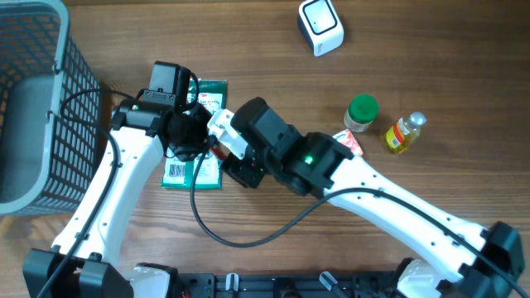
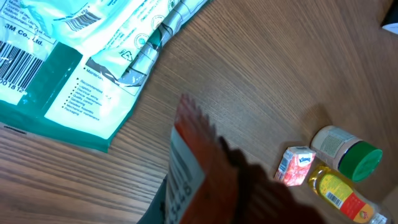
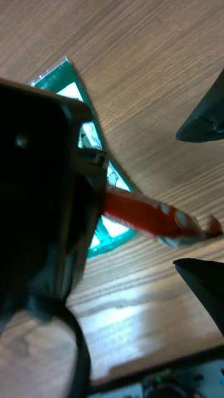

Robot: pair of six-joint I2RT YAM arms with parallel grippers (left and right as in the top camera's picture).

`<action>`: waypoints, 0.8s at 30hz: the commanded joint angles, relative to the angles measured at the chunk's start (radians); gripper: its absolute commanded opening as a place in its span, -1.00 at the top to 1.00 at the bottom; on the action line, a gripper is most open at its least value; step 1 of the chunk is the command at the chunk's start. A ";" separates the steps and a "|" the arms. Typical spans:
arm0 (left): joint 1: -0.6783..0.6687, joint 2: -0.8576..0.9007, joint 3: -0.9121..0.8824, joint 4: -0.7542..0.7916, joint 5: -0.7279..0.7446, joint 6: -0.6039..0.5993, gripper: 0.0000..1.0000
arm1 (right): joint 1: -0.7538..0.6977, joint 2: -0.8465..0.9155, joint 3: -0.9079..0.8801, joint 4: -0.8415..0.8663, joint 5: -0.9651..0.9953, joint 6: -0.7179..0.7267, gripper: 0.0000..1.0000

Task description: Scan the item barcode

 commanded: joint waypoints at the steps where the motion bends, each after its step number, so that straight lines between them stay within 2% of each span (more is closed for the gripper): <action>1: -0.005 -0.010 0.005 -0.007 -0.017 -0.017 0.92 | 0.005 0.050 0.011 0.036 -0.008 -0.019 -0.17; 6: -0.005 -0.010 0.005 -0.007 -0.017 -0.017 0.92 | 0.005 0.064 0.003 0.037 -0.021 -0.015 -0.05; 9: -0.005 -0.010 0.005 -0.007 -0.017 -0.017 0.92 | 0.004 0.065 0.002 0.043 -0.021 -0.015 0.32; 10: -0.005 -0.010 0.005 -0.007 -0.017 -0.017 0.92 | 0.004 0.065 0.002 0.048 -0.021 -0.015 0.35; 11: -0.005 -0.010 0.005 -0.007 -0.017 -0.017 0.92 | 0.004 0.065 0.002 0.049 -0.021 -0.015 0.27; 13: -0.005 -0.010 0.005 -0.006 -0.017 -0.017 0.92 | 0.005 0.065 0.002 0.049 -0.023 -0.015 -0.16; 15: -0.005 -0.010 0.005 -0.006 -0.017 -0.017 0.92 | 0.004 0.066 0.002 0.061 -0.065 -0.016 -0.29; 21: -0.005 -0.010 0.005 -0.002 -0.017 -0.040 0.92 | 0.004 0.080 0.002 0.036 -0.089 -0.018 -0.17; 24: -0.005 -0.010 0.005 0.000 -0.017 -0.039 0.92 | 0.004 0.101 0.002 0.023 -0.089 -0.016 0.10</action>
